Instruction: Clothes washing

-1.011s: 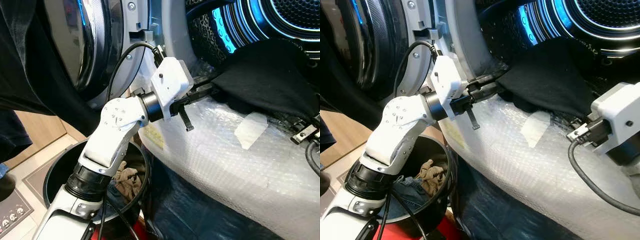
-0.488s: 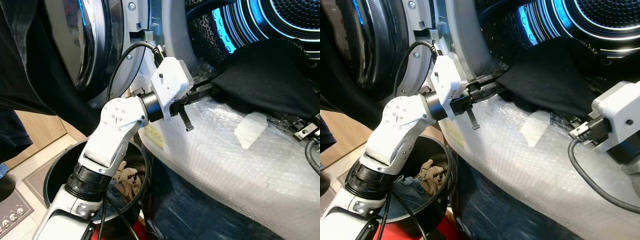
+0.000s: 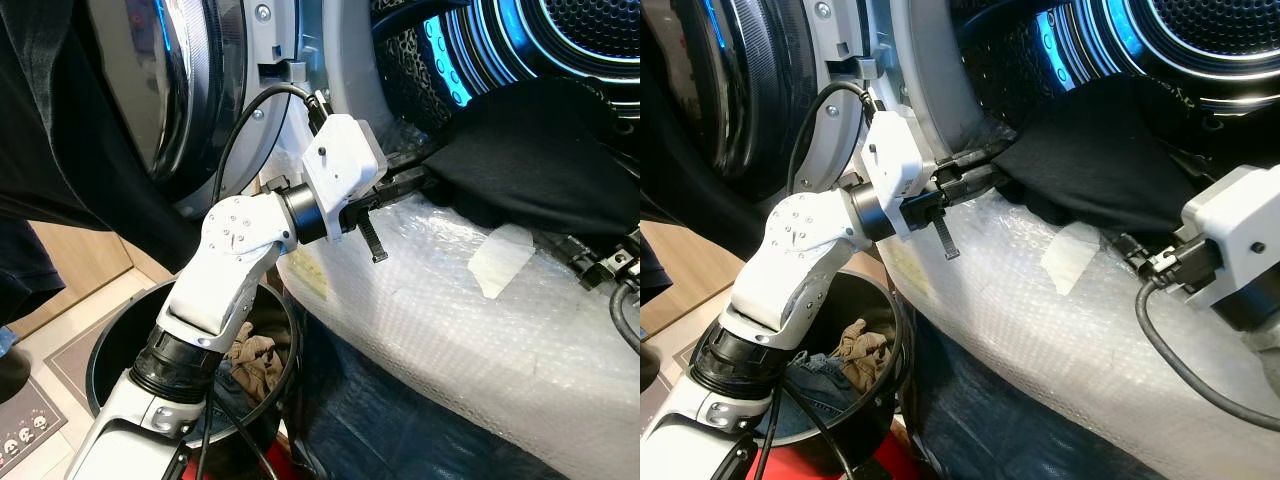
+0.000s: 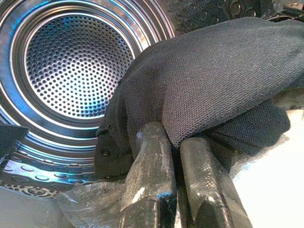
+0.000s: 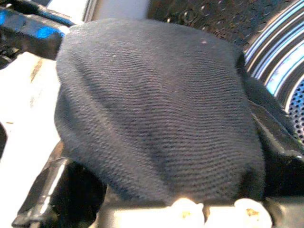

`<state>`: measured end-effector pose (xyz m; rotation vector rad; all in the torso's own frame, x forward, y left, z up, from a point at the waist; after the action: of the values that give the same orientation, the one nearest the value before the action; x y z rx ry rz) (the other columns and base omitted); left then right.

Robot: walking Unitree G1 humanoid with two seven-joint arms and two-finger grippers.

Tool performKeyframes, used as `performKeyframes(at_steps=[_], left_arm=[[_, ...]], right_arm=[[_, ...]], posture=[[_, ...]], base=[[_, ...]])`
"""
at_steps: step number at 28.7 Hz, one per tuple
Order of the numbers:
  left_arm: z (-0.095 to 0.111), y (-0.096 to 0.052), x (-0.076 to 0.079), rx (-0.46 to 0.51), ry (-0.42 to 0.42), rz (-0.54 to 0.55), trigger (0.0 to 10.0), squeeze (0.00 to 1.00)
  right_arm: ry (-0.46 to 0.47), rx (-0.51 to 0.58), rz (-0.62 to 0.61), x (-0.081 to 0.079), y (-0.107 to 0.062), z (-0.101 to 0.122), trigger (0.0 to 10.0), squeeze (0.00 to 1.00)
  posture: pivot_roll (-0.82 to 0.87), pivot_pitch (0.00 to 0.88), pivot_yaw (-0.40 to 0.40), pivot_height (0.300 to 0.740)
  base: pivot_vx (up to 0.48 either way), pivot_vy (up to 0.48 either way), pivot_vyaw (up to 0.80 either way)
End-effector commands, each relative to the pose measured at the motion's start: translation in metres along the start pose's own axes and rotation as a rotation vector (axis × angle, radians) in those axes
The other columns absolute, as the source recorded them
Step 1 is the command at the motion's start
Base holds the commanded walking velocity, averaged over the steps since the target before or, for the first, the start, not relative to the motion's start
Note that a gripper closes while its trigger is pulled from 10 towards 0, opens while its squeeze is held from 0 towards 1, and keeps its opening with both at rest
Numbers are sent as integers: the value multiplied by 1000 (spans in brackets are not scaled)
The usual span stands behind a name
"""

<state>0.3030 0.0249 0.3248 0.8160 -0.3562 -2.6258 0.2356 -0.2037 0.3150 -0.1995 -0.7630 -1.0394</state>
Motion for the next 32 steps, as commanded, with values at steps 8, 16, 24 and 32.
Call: performKeyframes(at_steps=[8,16,24,32], left_arm=[[8,3,-1,13,38,-12,0,0],[8,2,-2,14,41,-10,0,0],[8,1,-2,14,44,-6,0,0],[7,0,-1,10,43,-14,0,0]], right_arm=[[-2,4,50,-6,-4,3,10000,1000],[-4,5,45,-5,-3,2,10000,1000],[-3,14,37,-4,-2,4,10000,1000],[-88,-117,-201,30,-1,-16,10000,0]], posture=[[-80,90,4,740],[-79,90,5,740],[-78,91,3,740],[-80,90,4,740]], base=[[0,0,0],[0,0,0],[0,0,0],[0,0,0]])
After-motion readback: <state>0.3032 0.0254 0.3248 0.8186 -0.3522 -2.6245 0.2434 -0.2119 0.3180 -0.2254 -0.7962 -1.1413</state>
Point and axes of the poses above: a point about 5 cm out from each wrist's last joint towards the gripper, its own y axis pointing out of the wrist towards the gripper, its own z axis along the axis of the wrist's last joint, x = y × z, the point moved 2 cm from there along y, pointing out of the wrist towards the gripper, and after that the axes turned 7 degrees about -y, right-handed, at the moved point
